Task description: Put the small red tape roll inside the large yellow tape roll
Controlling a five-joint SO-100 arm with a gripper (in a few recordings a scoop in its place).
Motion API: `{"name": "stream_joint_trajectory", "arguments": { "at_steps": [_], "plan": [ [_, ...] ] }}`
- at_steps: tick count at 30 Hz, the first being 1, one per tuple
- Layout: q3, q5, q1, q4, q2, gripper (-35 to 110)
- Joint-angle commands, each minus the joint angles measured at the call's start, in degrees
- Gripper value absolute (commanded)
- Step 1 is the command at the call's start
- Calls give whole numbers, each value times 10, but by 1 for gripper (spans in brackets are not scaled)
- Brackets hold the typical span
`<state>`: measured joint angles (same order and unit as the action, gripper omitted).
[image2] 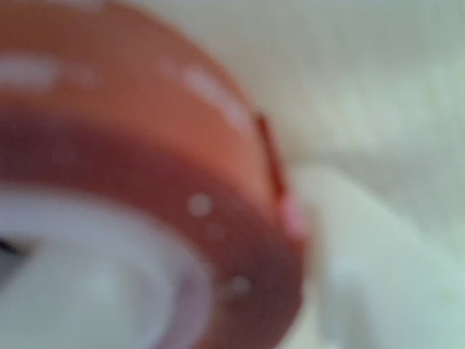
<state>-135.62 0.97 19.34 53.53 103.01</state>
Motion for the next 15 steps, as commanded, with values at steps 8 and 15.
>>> {"name": "stream_joint_trajectory", "arguments": {
  "at_steps": [8, 15],
  "plan": [
    [38, 10, -9, 43, 91, 0],
    [146, 13, -44, 116, 192, 0]
  ]
}}
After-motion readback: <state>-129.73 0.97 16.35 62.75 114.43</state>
